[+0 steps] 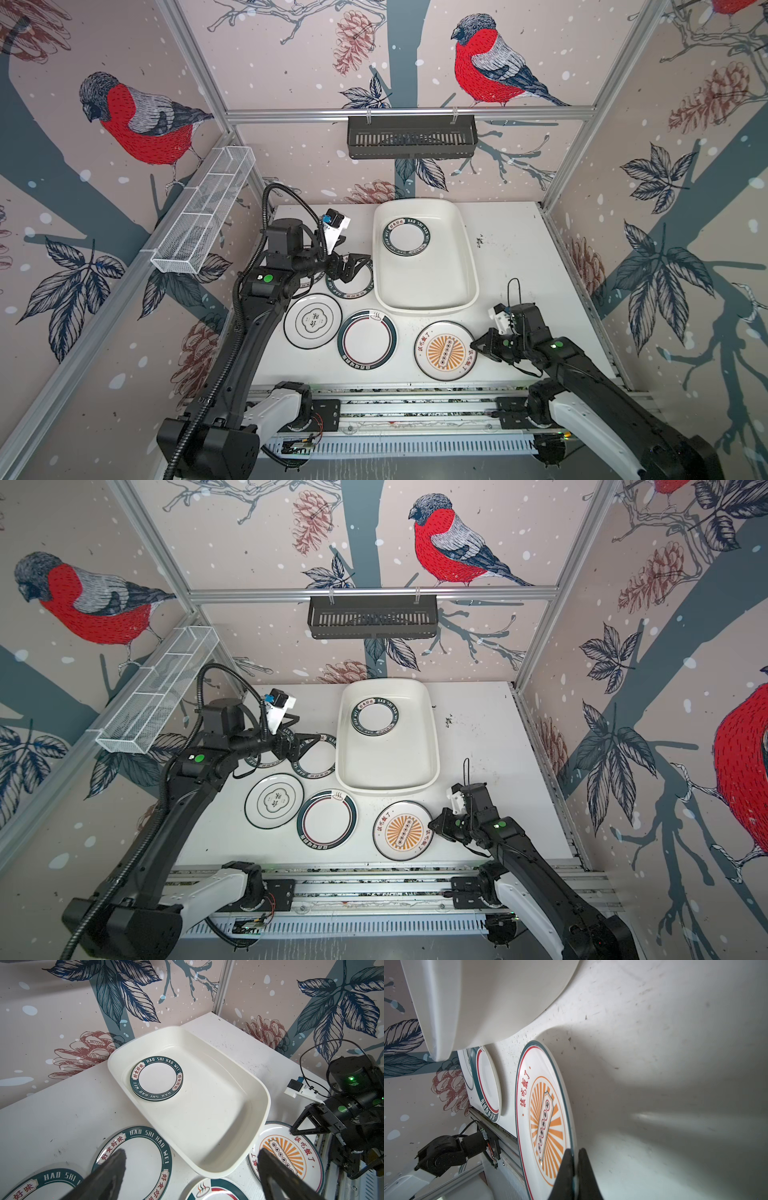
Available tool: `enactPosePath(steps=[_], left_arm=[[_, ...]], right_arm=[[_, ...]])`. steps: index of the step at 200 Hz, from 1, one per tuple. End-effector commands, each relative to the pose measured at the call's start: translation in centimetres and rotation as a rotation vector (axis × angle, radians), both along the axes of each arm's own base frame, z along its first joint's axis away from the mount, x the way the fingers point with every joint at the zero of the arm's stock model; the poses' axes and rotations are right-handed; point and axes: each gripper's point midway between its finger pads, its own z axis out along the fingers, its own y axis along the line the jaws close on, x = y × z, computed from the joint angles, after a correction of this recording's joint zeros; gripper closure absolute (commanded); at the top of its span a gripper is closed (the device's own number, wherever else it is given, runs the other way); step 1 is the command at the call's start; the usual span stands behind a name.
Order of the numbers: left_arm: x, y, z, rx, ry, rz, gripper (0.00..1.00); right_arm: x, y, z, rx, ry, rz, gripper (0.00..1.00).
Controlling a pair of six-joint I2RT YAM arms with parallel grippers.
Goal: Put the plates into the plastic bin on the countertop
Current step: 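Grasp the orange sunburst plate's edge with the right gripper and tilt it up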
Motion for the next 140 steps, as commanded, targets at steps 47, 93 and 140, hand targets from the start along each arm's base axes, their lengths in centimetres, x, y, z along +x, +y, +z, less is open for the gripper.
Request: enactPosePath(steps=[47,93,140], left_arm=[[0.8,-0.1,1.5,-0.014,-0.04,0.008,0.03],[1.5,0.4,1.7,-0.007,-0.042,0.054,0.02],[2.5,1.3,1.8,0.014,-0.044,0.126,0.03]], right_arm=[[-0.6,1.2,2.1,0.05,-0.009,0.108,0.99],[-0.9,2.0,3.3,0.077,-0.018,0.169,0.99],[-1.1,2.6,4.1,0.088,-0.018,0.218,0.99]])
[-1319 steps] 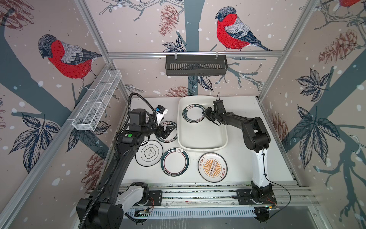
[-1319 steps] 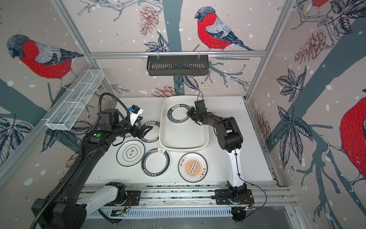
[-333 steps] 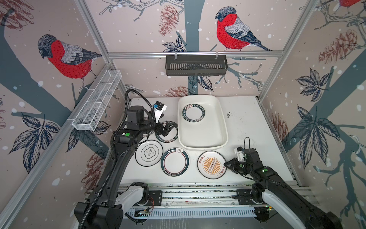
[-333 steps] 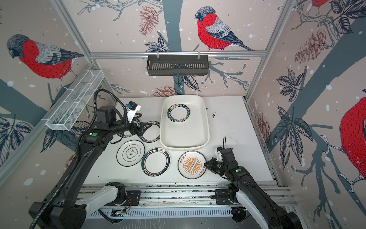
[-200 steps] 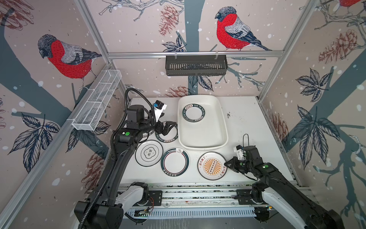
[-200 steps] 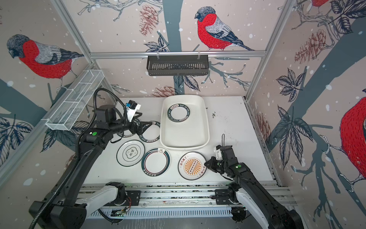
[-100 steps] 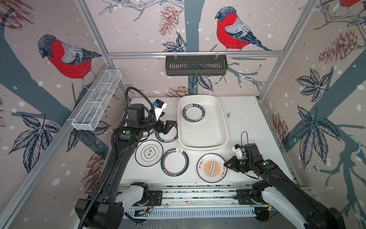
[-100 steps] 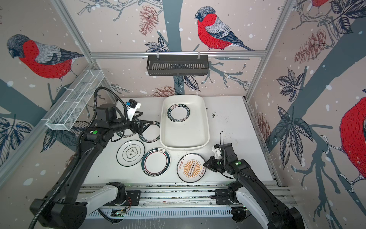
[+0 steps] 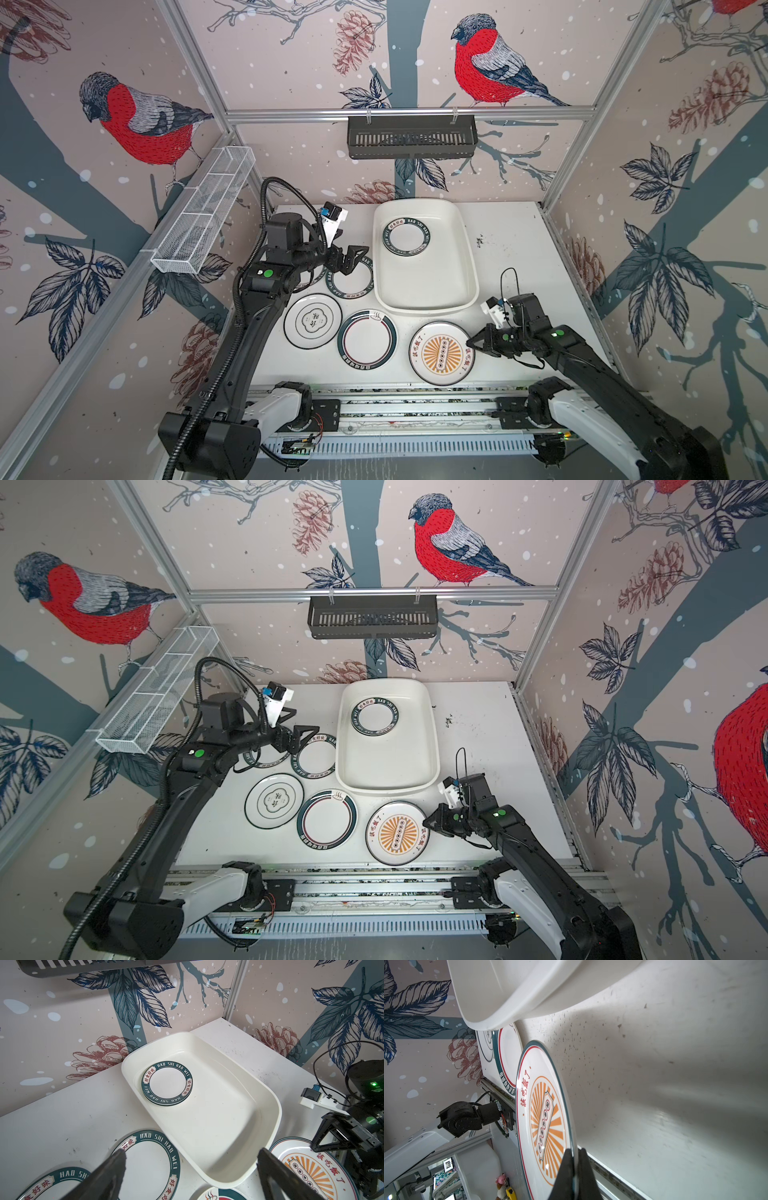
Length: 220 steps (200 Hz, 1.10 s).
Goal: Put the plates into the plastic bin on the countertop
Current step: 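Grasp the orange sunburst plate's edge with the right gripper and tilt it up, then carry the sunburst plate into the white tray and lower it with the right gripper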
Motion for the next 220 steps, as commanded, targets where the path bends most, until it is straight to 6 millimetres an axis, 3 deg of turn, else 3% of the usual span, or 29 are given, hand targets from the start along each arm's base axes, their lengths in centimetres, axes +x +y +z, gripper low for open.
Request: enactPosePath(steps=[1,79,124,156,187,220], left_arm=[[0.8,0.6,0.8,0.006,-0.028,0.051,0.03],[1.2,1.2,1.4,0.017,-0.032,0.094,0.03],[1.0,1.8,1.8,0.031,-0.041,0.128,0.03],[0.5,1.8,2.3,0.029,-0.055,0.12,0.03],[-0.2,1.4,2.7,0.021,-0.073,0.084,0.03],[-0.8,1.2,3.0,0.007,-0.078,0.076,0.03]], right_arm=[[-0.4,0.8,1.1,0.038,-0.017,0.06,0.99],[0.8,2.5,5.3,0.114,-0.09,0.132,0.99],[3.5,4.1,9.0,0.183,-0.159,0.139,0.99],[6.9,5.5,11.6,0.214,-0.216,0.138,0.99],[11.4,7.1,13.9,0.241,-0.288,0.131,0.99],[17.5,8.1,13.2,0.223,-0.286,0.09,0.99]])
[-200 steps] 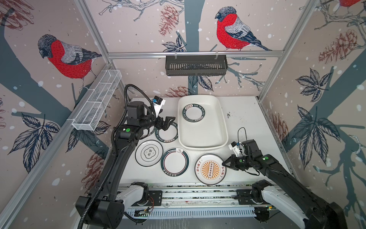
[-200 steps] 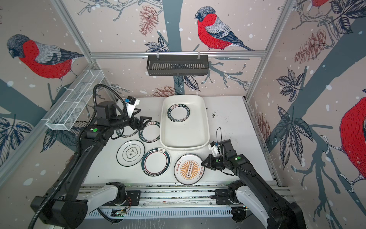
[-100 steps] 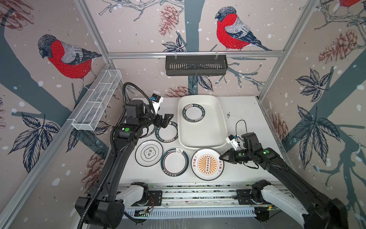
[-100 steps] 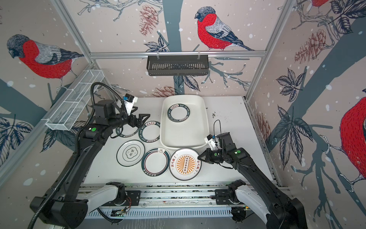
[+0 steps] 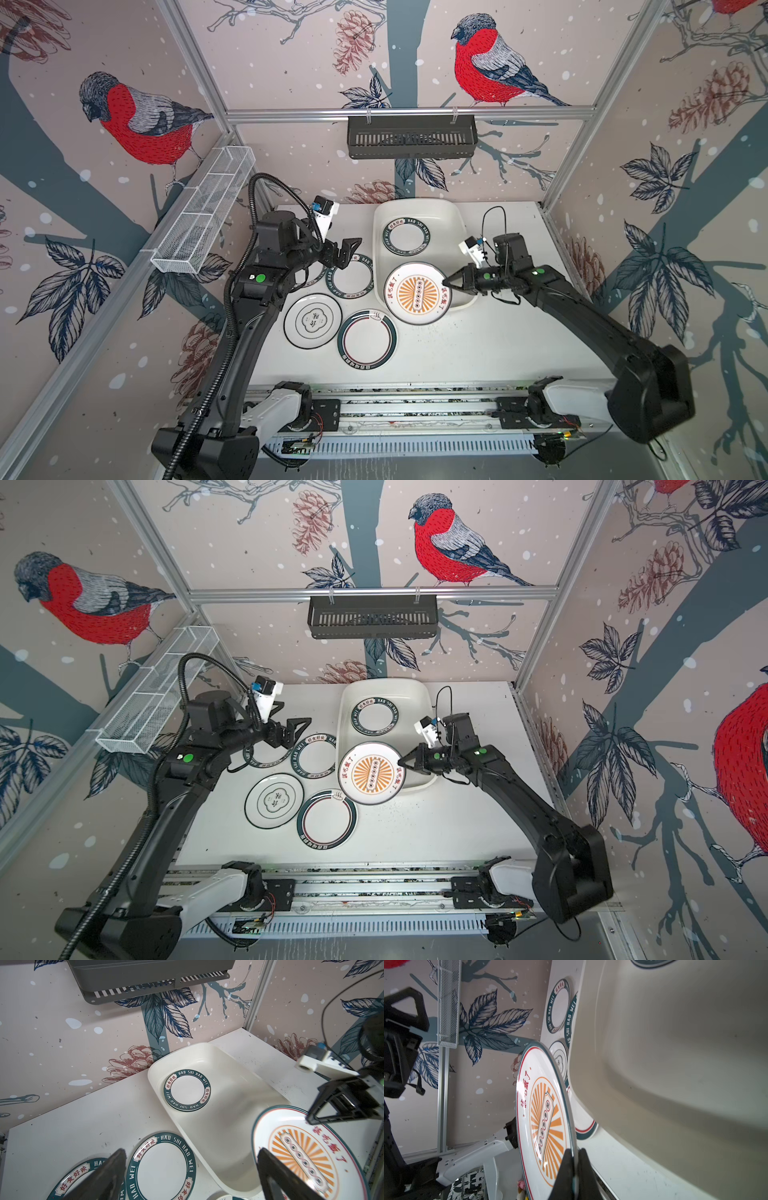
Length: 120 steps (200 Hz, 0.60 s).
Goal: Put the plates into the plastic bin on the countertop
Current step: 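Carry the sunburst plate into the white tray and lower it with the right gripper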
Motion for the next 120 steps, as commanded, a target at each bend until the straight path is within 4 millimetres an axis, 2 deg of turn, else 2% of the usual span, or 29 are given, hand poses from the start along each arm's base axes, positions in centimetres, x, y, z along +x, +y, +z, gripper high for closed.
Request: enactPosePath(steps=[1,36,67,100,120], left_arm=[[-0.6,-0.4,0.2,-0.008,-0.003,-0.028,0.03],[-1.6,-0.9,0.3,-0.011,-0.017,-0.077,0.03],[-1.9,-1.1,0.2,-0.03,-0.004,-0.088,0.02],[-1.9,-1.2,0.1,-0.029,0.005,-0.091,0.03],[-2.0,-1.3,0.0,-0.034,0.012,-0.102,0.02]], right_arm=[[3.9,0.9,1.0,0.035,-0.064,-0.018,0.99],[10.1,1.3,0.2,0.011,-0.1,-0.097,0.99],[15.0,1.1,-1.7,-0.032,-0.114,-0.186,0.99],[19.3,1.3,-3.9,-0.074,-0.127,-0.262,0.99],[21.8,1.3,-4.3,-0.091,-0.159,-0.323,0.99]])
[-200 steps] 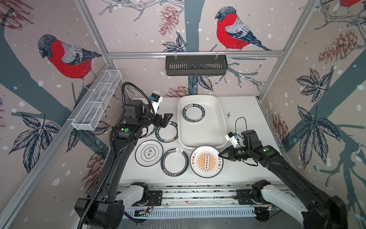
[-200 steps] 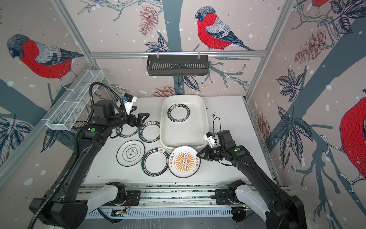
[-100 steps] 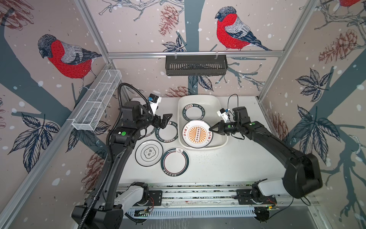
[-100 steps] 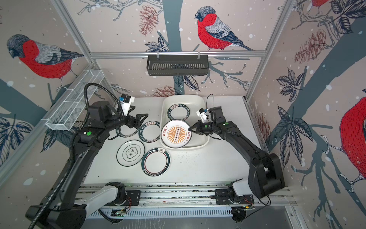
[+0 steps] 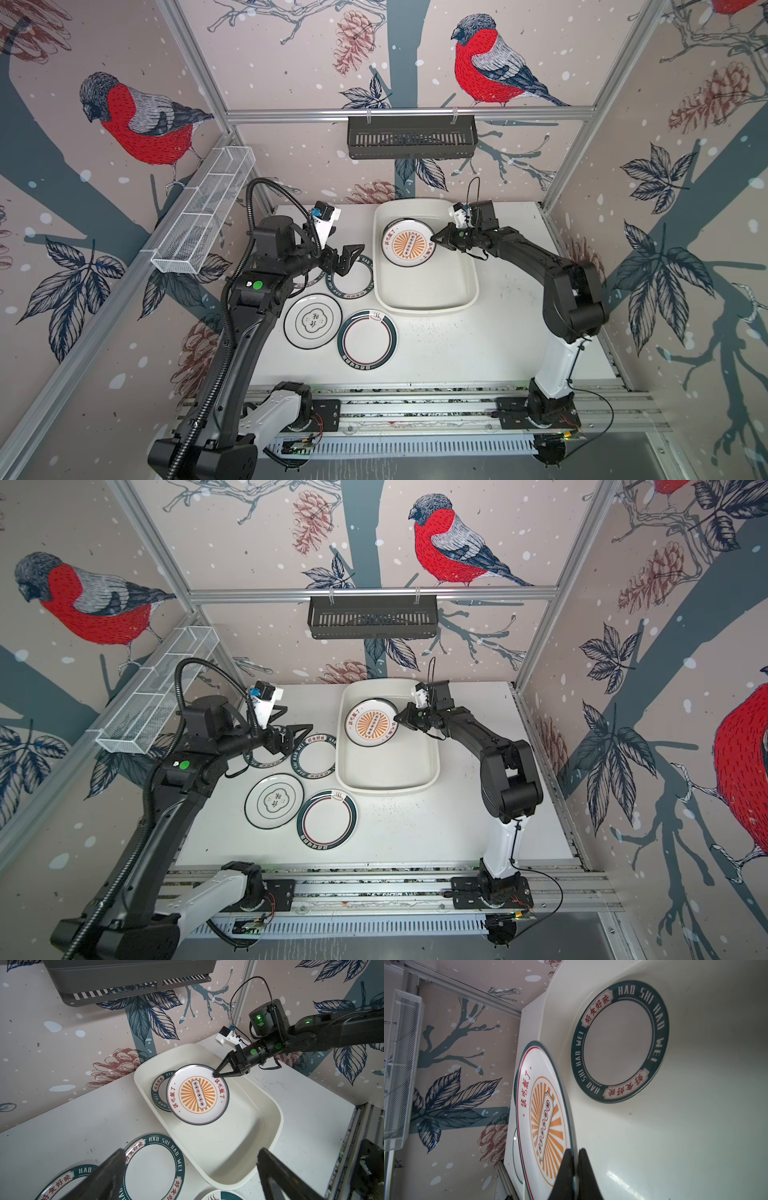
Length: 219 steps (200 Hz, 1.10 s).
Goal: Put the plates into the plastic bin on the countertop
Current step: 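Carry the sunburst plate into the white tray and lower it with the right gripper, then set the sunburst plate flat on the tray stack with the right gripper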
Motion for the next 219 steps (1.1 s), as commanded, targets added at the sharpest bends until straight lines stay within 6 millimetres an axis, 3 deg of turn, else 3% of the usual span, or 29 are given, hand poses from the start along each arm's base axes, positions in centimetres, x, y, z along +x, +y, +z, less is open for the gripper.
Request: enactPosePath(steps=[1,25,48,92,152,219], left_arm=[[-0.3,-0.4,0.0,-0.008,0.005,-0.03,0.03],[-0.4,-0.7,-0.1,-0.014,0.016,-0.047,0.02],[-0.3,-0.7,0.1,-0.015,0.015,-0.045,0.02],[-0.4,-0.7,-0.2,-0.015,0.02,-0.049,0.02],[-0.5,-0.8,-0.3,-0.016,0.022,-0.056,0.02],[-0.5,-0.9,-0.4,-0.018,0.022,-0.061,0.02]], right_arm=[[3.6,0.0,0.9,-0.009,-0.093,-0.091,0.99],[5.8,0.1,1.1,0.025,-0.128,-0.161,0.99],[7.6,0.4,0.0,0.029,-0.111,-0.184,0.99],[9.6,0.4,-1.2,-0.002,-0.107,-0.227,0.99],[10.0,0.1,-4.0,-0.06,-0.057,-0.25,0.99],[10.1,0.7,-5.8,-0.095,-0.024,-0.231,0.98]])
